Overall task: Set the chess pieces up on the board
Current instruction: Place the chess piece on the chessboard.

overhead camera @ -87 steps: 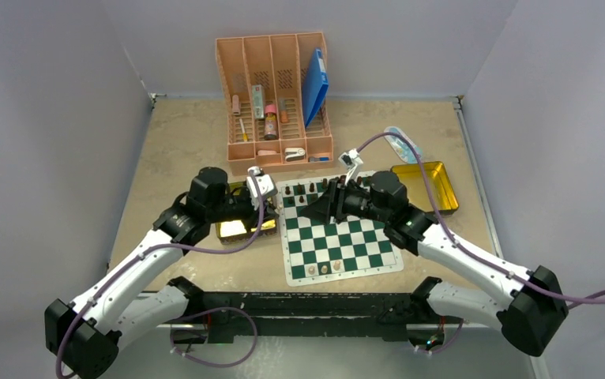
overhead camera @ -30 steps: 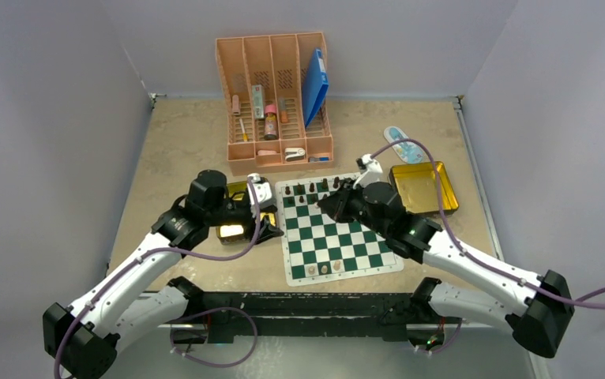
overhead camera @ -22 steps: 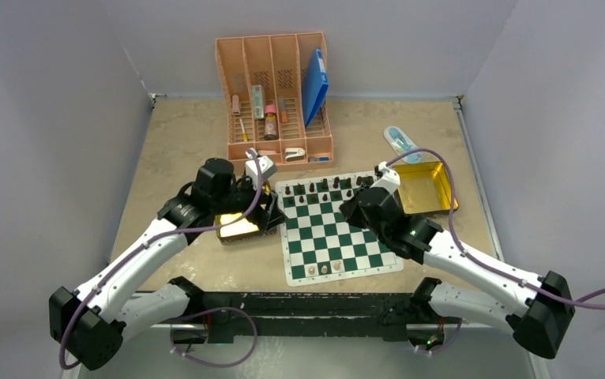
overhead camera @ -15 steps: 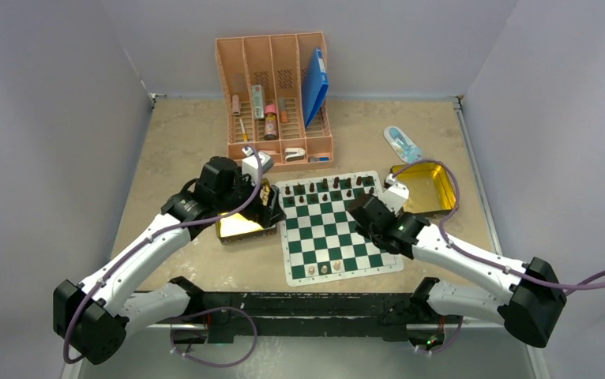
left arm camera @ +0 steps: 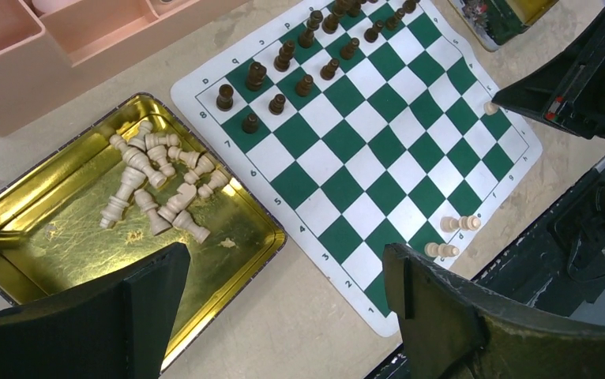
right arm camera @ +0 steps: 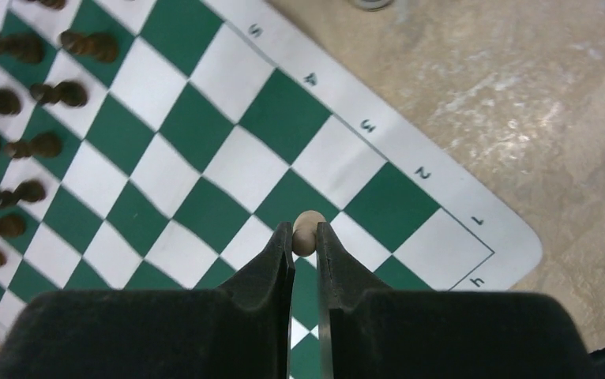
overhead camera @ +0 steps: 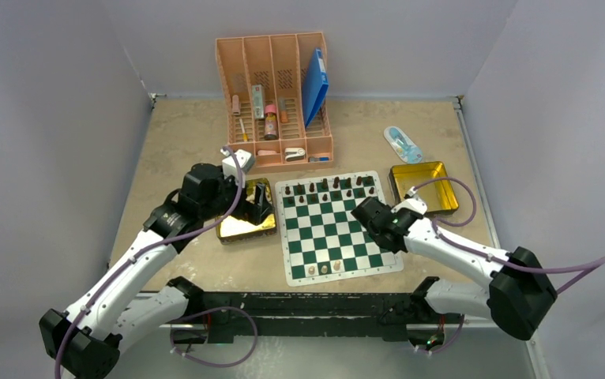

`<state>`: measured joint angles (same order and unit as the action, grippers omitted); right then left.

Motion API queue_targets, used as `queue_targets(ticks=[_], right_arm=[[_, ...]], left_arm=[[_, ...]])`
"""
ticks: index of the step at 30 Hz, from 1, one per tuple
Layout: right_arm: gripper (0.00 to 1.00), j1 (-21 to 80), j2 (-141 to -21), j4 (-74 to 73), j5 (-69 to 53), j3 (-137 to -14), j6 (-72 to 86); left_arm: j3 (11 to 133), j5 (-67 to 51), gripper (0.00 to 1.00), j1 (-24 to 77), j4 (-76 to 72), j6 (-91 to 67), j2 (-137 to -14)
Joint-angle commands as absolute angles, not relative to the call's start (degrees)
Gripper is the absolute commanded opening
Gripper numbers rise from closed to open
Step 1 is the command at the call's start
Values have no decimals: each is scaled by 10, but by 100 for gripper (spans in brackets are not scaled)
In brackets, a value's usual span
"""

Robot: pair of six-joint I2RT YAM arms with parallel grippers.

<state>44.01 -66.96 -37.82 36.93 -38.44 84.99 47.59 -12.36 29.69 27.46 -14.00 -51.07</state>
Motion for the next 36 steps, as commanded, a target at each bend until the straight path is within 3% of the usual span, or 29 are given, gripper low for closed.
queue_targets(ticks=[1, 11, 36], right_arm=[[0, 404, -688, -434, 384, -386, 938], [0, 373, -807, -462, 334, -411, 994], [0, 374, -783, -541, 356, -441, 1021]], left_arm=[[472, -114, 93, 295, 255, -144, -507], [477, -137, 93, 295, 262, -137, -517], [478, -159, 93, 295, 264, -132, -523]])
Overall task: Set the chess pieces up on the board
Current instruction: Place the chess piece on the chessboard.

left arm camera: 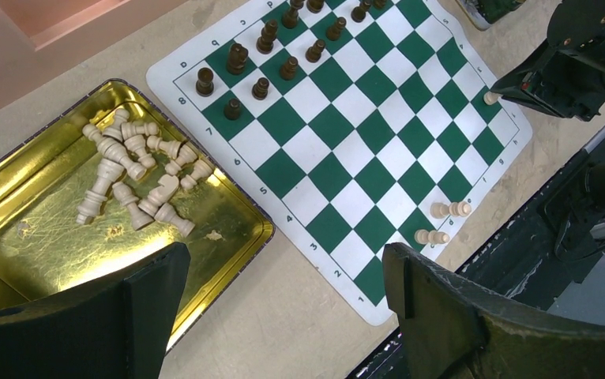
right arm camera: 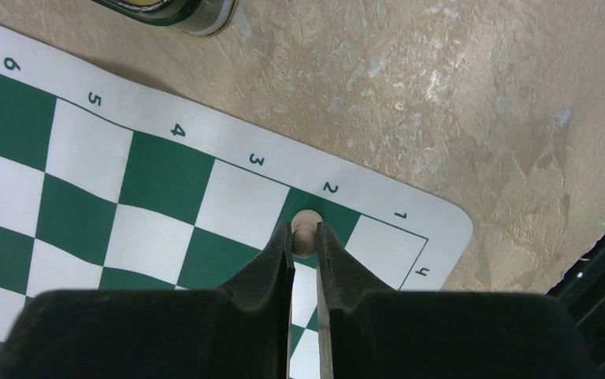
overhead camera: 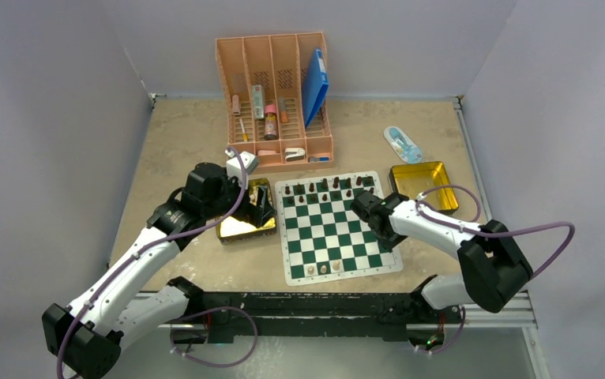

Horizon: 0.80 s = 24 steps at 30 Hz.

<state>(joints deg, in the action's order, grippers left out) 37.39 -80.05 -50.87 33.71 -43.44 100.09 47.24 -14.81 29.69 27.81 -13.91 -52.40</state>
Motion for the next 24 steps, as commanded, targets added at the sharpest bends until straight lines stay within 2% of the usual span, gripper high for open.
queue_targets(ticks=[1, 14, 24], right_arm=[[0, 374, -781, -542, 356, -441, 1022], [0, 374, -797, -530, 339, -442, 1014], [10, 374, -819, -538, 332, -449, 1019]], left_arm=[[478, -159, 93, 294, 264, -132, -523], [477, -160, 93, 295, 265, -132, -523], [479, -157, 93, 295, 267, -130, -524]])
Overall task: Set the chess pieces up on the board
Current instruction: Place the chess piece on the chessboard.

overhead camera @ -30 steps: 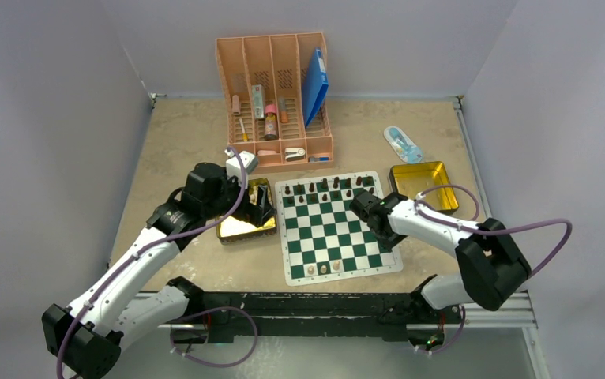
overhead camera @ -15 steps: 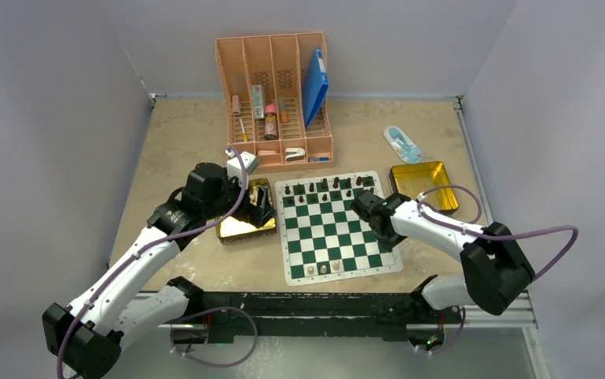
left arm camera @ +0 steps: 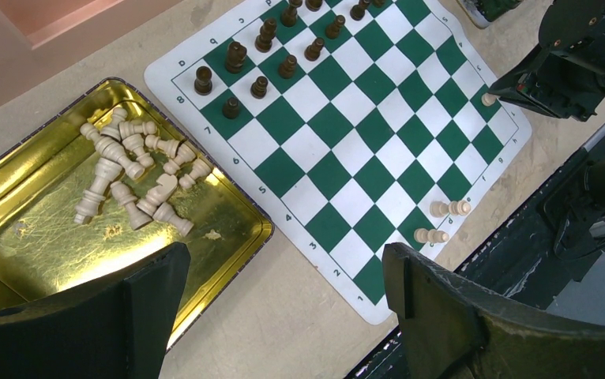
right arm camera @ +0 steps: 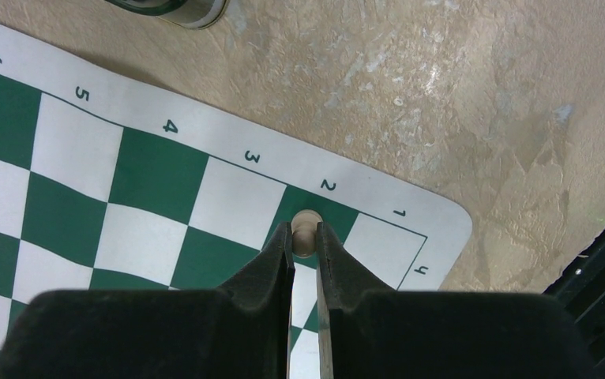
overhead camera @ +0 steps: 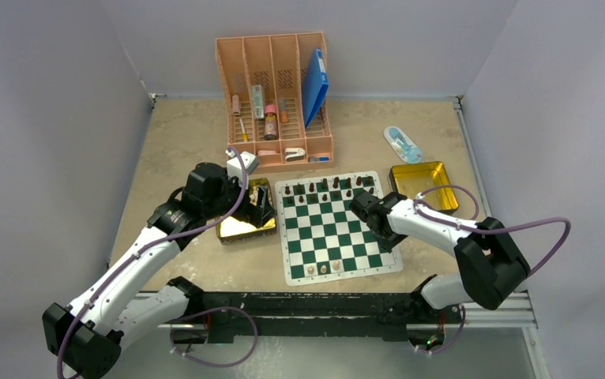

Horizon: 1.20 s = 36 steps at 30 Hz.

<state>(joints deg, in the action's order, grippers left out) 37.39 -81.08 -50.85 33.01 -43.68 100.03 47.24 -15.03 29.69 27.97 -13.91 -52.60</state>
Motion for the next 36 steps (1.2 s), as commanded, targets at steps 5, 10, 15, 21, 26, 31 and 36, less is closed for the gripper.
queue_targets(ticks=[5, 10, 15, 21, 26, 31, 36], right_arm=[[17, 374, -810, -536, 324, -447, 1022], [33, 374, -793, -545, 314, -454, 1022], [46, 374, -776, -559, 314, -467, 1021], [57, 374, -748, -573, 315, -483, 1006], [59, 374, -713, -575, 326, -503, 975], [56, 374, -668, -565, 367, -539, 919], [55, 374, -595, -426, 352, -545, 719]], left_arm=[[479, -156, 93, 295, 266, -130, -526], [480, -156, 93, 295, 268, -130, -528], [479, -156, 93, 294, 268, -130, -528], [483, -124, 92, 295, 275, -140, -534], [491, -91, 84, 295, 289, -173, -543], [525, -50, 76, 280, 328, -195, -586], [551, -66, 67, 209, 350, -185, -628]])
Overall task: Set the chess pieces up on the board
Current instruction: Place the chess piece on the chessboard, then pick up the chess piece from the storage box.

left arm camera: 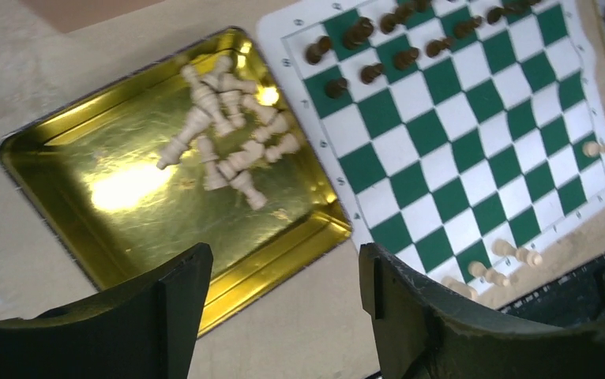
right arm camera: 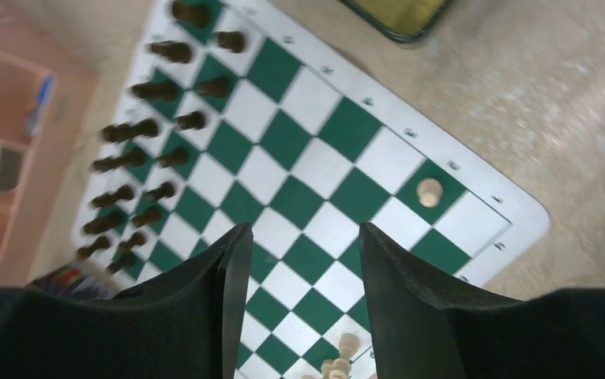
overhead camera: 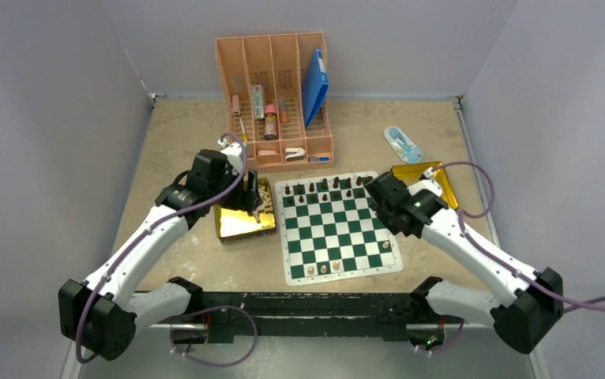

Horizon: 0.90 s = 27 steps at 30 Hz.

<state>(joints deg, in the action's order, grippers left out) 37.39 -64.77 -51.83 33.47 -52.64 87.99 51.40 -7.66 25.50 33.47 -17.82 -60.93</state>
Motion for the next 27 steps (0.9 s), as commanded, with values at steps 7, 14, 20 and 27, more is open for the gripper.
queue_targets(ticks=[7, 14, 20, 27], right_arm=[[54, 374, -436, -125, 129, -444, 422], [53, 374, -379, -76, 87, -416, 381], [53, 374, -377, -73, 71, -419, 363], [53, 374, -372, -54, 70, -411, 356]], left_arm=[[580, -8, 55, 199, 353, -181, -699], [601, 10, 47, 191, 330, -143, -794], [632, 37, 38, 190, 335, -105, -870], [635, 39, 35, 190, 320, -95, -920]])
